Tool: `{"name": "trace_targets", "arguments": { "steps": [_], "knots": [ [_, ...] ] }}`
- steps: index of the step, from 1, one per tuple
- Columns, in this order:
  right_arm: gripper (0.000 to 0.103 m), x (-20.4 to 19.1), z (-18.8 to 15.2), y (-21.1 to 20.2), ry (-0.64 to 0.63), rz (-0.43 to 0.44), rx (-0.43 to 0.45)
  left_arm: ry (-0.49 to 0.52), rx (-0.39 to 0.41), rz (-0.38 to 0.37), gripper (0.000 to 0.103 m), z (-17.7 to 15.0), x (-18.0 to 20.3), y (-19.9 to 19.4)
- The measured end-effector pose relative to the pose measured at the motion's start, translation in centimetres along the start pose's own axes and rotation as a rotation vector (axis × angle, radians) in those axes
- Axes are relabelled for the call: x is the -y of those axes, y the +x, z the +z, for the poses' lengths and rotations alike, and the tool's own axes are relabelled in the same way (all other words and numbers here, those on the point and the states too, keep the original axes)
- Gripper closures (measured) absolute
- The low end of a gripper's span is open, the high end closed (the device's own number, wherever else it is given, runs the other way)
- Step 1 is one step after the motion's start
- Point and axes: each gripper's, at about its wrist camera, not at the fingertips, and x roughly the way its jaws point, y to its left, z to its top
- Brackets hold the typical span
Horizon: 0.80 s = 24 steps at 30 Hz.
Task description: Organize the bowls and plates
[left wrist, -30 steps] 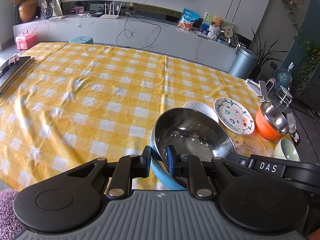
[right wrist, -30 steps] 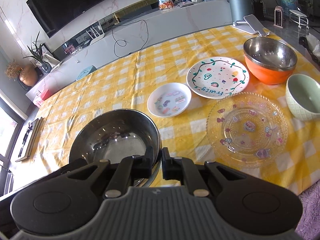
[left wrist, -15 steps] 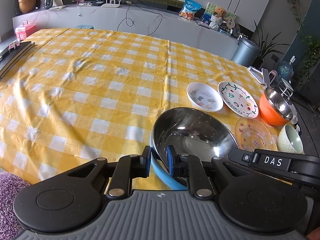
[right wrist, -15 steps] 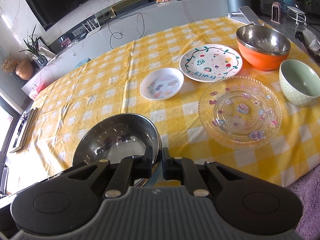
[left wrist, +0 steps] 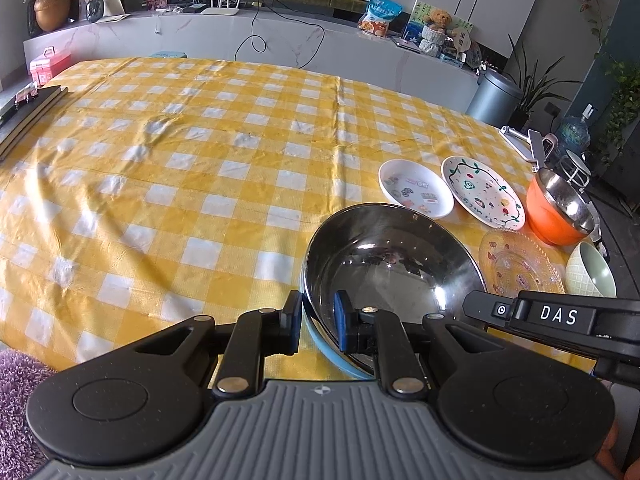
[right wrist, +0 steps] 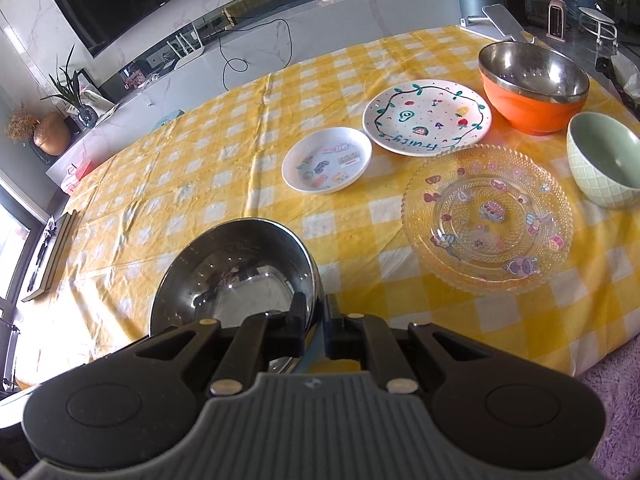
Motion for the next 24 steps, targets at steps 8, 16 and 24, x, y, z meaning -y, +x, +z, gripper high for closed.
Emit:
{"name": "trace_targets", "arguments": {
  "steps": [8,16,24],
  "knots": [
    [0.088,0.4,0.3,-0.5,0.011,0.036,0.010,-0.022,0.038,-0.015,0.055,0.3,-0.2,-0.8],
    [0.072,1.8,1.4,-4.7,-0.011,0.017,0.165,-0.010,0.163,-0.012,0.044,1.4,1.2,-3.8],
    [0.064,5.4,1.8,-7.6,-0.026,-0.080,0.263,0.113,0.192,-0.090,0.044,2.0,6.8,-4.5]
  ]
}}
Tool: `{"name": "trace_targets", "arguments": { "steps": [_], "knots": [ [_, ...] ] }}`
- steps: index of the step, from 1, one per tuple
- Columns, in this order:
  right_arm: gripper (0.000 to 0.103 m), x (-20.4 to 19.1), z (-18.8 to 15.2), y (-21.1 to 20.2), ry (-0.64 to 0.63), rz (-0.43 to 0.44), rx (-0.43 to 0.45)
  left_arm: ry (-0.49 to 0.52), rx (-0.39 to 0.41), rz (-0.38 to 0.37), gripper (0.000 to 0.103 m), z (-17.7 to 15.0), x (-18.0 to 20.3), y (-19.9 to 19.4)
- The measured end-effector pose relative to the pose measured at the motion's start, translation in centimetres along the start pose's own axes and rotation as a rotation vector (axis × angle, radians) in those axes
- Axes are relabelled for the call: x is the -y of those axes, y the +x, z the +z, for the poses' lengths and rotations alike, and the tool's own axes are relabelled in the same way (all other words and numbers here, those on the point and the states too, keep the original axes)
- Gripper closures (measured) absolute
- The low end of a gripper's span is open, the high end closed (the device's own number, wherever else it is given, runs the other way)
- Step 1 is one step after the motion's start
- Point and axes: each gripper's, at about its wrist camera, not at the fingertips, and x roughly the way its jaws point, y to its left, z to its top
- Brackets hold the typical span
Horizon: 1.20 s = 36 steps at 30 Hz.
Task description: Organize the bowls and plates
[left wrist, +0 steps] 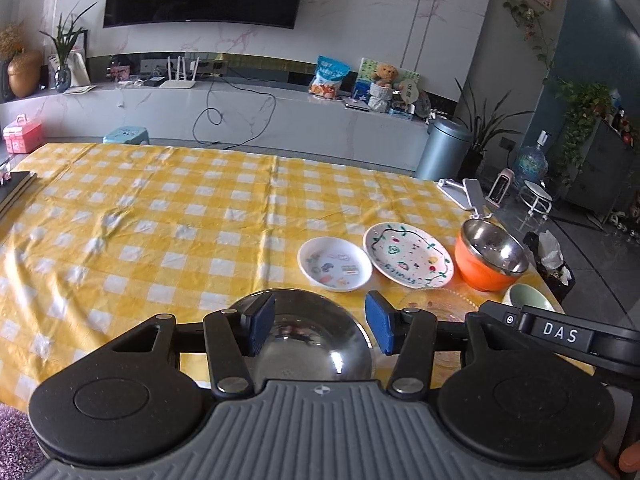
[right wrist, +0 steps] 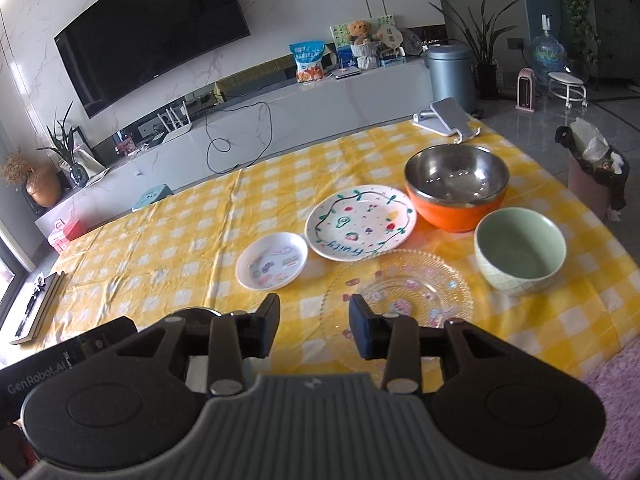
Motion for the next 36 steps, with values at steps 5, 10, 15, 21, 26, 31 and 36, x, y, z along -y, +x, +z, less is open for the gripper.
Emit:
{"name": "trace_targets", "arguments": {
  "steps": [5,10,15,21,26,31,36],
  "knots": [
    [0.060,2.7,0.4,-0.6,-0.007,-0.069,0.043,0.071,-0.037,-0.046,0.044,0.0,3.7,1.7],
    [0.059,5.4,1.0,0.0,0.009,-0.131,0.050,0.121,-0.075,-0.091,0.044,0.0,6.7,3.5],
    [0.059,8.2,2.0,1.1,0.042,-0.180,0.048,0.138,-0.097,-0.122,0.044,0.4,8.8,5.2],
    [0.059,10.2,3.8,2.7,0.057,-0.223,0.060,0.105,-0.116,-0.131,0.044,1.7,10.0,7.2],
    [0.059,11.4,5.6,4.8,0.058,-0.241,0.072,0.076,-0.117,-0.139,0.044,3.3,11.0,8.9],
    [0.059,12.6,7.6,7.4,0.059,-0.242,0.071,0.038,-0.126,-0.145,0.044,4.8,12.0,11.1],
    [0.060,14.4,9.8,10.1,0.104,-0.230,0.056,-0.014,-0.139,-0.149,0.043,5.9,12.6,13.4]
  ]
}}
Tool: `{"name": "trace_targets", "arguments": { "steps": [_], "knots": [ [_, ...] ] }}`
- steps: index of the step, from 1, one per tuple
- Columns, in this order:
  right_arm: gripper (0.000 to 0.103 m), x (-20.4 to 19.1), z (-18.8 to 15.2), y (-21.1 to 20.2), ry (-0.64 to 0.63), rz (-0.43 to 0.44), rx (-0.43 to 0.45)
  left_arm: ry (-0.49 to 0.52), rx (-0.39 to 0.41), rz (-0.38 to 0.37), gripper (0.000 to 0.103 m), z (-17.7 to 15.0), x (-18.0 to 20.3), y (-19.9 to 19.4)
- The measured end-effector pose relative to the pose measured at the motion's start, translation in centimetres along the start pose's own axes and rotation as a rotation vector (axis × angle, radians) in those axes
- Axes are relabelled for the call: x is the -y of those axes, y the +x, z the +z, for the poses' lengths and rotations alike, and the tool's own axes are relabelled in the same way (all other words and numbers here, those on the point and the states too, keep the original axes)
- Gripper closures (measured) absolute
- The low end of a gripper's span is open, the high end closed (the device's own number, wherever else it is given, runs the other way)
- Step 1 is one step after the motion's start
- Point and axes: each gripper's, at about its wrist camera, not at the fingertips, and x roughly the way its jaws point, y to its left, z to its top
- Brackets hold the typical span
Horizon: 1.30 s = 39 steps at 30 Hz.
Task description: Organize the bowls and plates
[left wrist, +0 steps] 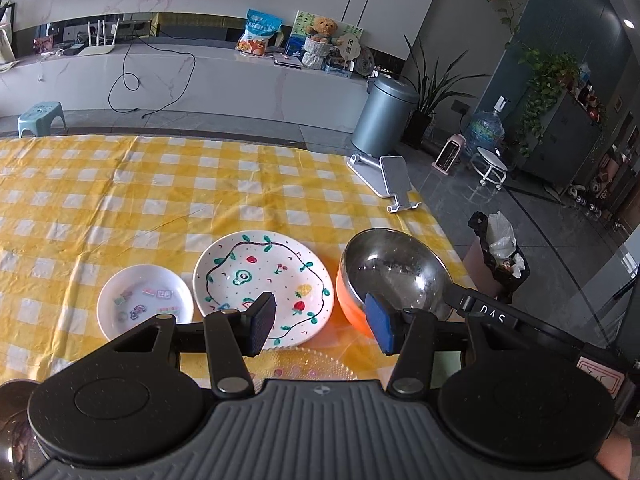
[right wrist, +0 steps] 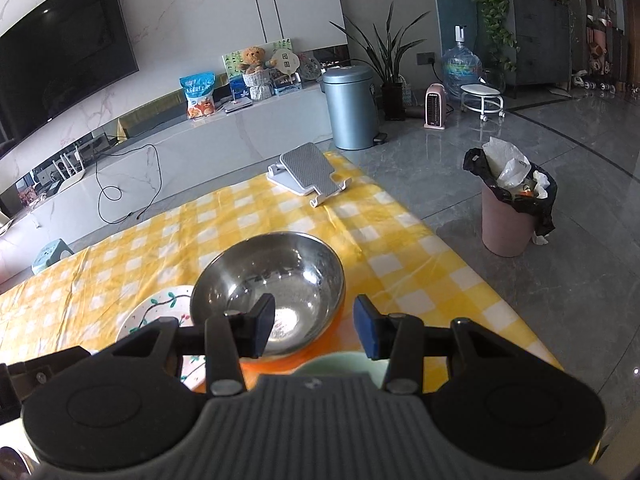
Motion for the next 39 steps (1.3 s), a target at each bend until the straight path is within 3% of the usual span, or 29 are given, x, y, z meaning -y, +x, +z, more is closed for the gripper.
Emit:
{"name": "trace_targets", "arguments": {
  "steps": [6,14,18,26,34,39],
  "knots": [
    [0.064,0.7,1.2,3.4,0.057,0.049,-0.065,-0.045,-0.013,-0.013,0.041,1.4,0.0,3.1],
    [0.068,1.5,2.0,4.6,0.069,-0.007,-0.059,-0.044,-0.090,-0.027,0.042,1.5,1.8,7.9],
    [0.081,2.7,1.6,5.9,0.122,0.002,-0.117,-0.040,-0.133,-0.024,0.056,1.1,2.3,9.9],
    [0.093,2.6,1.3,6.5,0.132,0.024,-0.133,-0.008,-0.145,0.017,0.084,0.6,2.7,11.1],
    [0.097,1.9,0.9,6.3,0.091,-0.013,-0.123,0.025,-0.145,0.044,0.088,0.9,3.4,10.8],
    [0.097,2.0,1.1,5.3,0.105,0.010,-0.100,0.033,-0.125,0.040,0.089,1.3,3.3,9.6]
  ]
}}
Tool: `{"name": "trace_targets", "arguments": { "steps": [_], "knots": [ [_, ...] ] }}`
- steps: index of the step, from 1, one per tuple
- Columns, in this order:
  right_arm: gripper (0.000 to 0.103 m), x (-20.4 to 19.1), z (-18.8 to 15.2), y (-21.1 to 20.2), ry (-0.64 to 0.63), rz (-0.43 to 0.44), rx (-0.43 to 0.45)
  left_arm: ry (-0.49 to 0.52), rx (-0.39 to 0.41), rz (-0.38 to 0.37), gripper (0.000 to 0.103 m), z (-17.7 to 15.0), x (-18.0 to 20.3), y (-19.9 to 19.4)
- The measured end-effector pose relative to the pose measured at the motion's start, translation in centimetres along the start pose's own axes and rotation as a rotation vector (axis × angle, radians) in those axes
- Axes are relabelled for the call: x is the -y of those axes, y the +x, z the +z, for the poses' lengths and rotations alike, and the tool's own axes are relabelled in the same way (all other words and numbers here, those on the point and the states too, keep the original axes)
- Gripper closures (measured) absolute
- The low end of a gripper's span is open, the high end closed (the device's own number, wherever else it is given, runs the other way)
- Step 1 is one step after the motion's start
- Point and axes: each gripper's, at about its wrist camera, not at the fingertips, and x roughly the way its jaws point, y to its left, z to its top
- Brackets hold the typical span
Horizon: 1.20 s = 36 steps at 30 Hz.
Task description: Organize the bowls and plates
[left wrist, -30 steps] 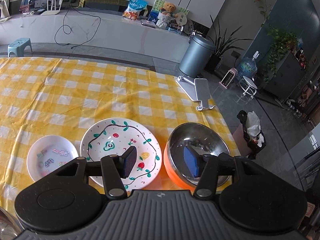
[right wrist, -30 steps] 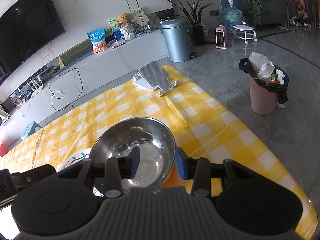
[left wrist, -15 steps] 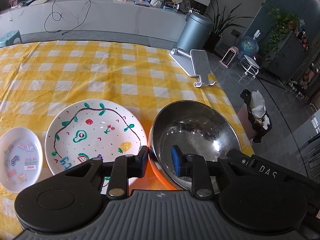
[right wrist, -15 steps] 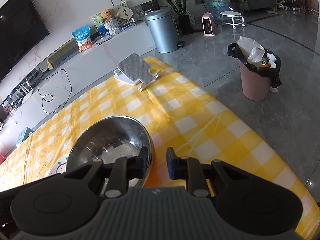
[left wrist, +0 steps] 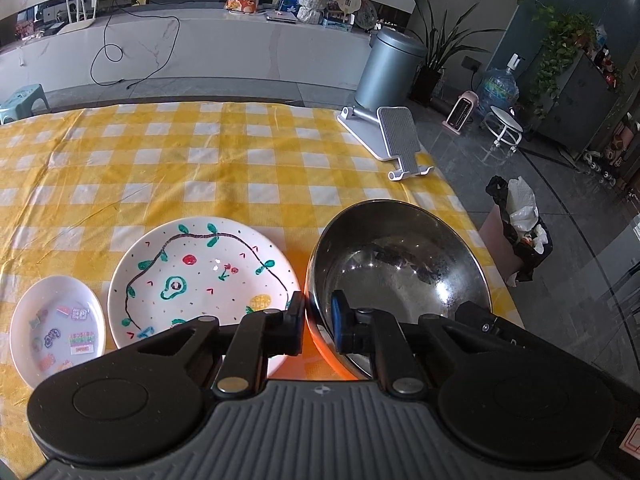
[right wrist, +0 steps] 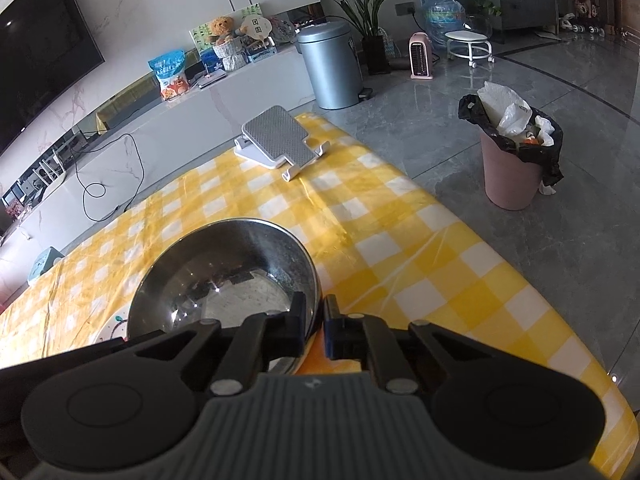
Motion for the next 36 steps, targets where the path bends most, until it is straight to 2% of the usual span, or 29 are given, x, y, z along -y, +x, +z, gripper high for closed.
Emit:
{"name": "trace_targets", "arguments": {
  "steps": [9,15,26,32,36],
  "knots": [
    [0.097,-2.0,-0.8,-5.1,-0.024,0.080,0.061,0.017,0.071,0.012,0.089,-0.4,-1.1,-6.1],
    [0.097,-4.5,-2.5,-9.8,-0.057,0.131,0.078,0.025,0.107,0.028,0.089,-1.8,-3.6,-11.6],
    [0.096,-13.2,-9.3,-16.1,-0.189,0.277,0.027,-0.093,0.114,0.086,0.091,-4.5,-12.9,-20.4],
    [0.096,-16.2,-12.2,-17.6,-0.235,0.336,-0.037,-0.165,0.102,0.087,0.091,-6.4,-17.1,-22.9],
    [0.096,-17.6,-13.6,-17.9,-0.262,0.342,-0.068,-0.203,0.114,0.085,0.091,-7.8,-18.7,-23.7]
  ]
}}
